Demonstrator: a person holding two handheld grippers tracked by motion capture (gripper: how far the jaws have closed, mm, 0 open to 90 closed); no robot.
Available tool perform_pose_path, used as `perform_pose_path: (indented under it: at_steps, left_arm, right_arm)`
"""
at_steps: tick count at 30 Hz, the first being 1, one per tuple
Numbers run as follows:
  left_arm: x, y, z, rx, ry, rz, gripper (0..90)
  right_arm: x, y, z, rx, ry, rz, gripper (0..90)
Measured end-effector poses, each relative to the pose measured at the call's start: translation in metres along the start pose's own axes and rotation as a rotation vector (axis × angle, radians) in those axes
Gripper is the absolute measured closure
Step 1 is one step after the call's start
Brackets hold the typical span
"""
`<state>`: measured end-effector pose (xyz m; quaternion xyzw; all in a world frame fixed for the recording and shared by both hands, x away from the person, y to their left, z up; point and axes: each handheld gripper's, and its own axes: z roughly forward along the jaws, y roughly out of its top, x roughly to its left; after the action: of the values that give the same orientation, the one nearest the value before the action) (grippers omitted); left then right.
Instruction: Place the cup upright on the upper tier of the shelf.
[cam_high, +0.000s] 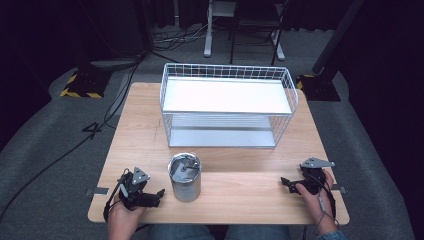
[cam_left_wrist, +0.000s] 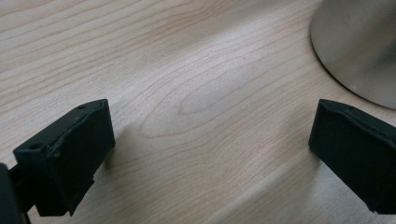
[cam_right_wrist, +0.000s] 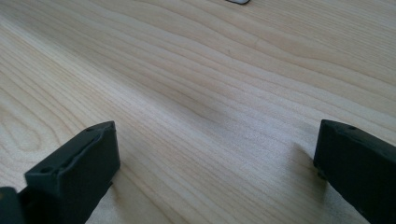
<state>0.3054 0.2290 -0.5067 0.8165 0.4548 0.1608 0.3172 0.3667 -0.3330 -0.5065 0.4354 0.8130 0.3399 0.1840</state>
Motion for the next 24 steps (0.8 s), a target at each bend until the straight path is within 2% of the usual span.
perform_pose_path:
  at_steps: [10, 14, 18, 22, 24]
  left_arm:
    - [0.001, 0.0, 0.0, -0.005, -0.01, 0.011, 0.1]
    - [0.002, 0.0, -0.001, -0.015, -0.026, 0.002, 0.0]
    - [-0.001, 0.001, -0.011, -0.154, -0.068, -0.006, 0.0]
    - [-0.003, 0.002, -0.02, -0.259, -0.095, -0.008, 0.0]
    - [-0.004, 0.002, -0.028, -0.342, -0.124, -0.02, 0.0]
  right_arm:
    - [0.0, 0.0, 0.0, 0.0, 0.0, -0.001, 0.8]
    - [0.0, 0.0, 0.0, 0.0, 0.0, 0.0, 0.8]
    - [0.0, 0.0, 0.0, 0.0, 0.0, 0.0, 0.7]
    - [0.0, 0.0, 0.0, 0.0, 0.0, 0.0, 0.7]
    - [0.0, 0.0, 0.0, 0.0, 0.0, 0.0, 0.8]
